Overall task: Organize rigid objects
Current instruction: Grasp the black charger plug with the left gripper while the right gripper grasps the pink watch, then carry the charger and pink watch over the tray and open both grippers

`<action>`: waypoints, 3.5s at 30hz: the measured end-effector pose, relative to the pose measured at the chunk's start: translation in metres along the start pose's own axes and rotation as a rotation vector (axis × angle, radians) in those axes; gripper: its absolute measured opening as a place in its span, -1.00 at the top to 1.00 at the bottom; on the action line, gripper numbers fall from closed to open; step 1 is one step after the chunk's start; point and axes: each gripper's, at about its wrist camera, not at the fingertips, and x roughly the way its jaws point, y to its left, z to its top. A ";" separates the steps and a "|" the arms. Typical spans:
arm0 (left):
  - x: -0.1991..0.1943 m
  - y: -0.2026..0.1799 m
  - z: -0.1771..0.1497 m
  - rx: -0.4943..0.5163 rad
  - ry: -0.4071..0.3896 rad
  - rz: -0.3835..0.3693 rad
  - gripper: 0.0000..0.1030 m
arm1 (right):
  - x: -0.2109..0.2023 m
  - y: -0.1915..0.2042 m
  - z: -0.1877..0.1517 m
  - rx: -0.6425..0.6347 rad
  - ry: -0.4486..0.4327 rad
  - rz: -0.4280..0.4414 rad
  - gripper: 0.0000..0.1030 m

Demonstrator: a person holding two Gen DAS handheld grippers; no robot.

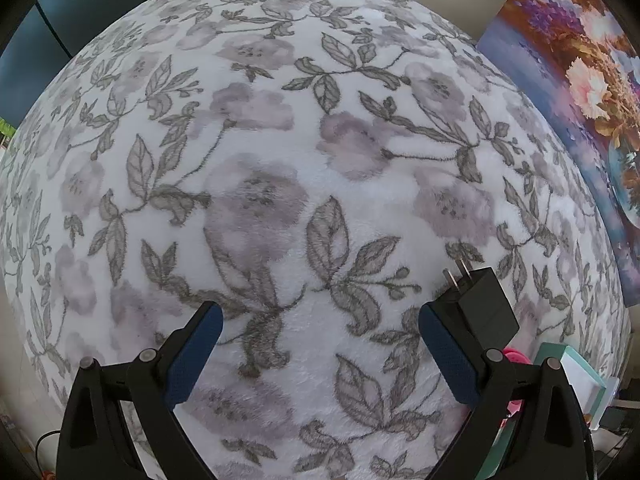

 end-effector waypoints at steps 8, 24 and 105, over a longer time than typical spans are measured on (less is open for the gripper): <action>-0.001 0.003 0.001 -0.014 0.008 -0.014 -0.91 | 0.005 -0.001 -0.001 0.002 0.014 0.009 -0.61; 0.009 0.009 0.003 -0.042 0.024 -0.015 -0.91 | 0.032 0.027 -0.010 -0.158 0.054 -0.134 -0.59; 0.009 -0.108 -0.012 0.357 -0.134 -0.136 -0.28 | -0.045 -0.086 0.009 0.123 -0.101 -0.205 -0.40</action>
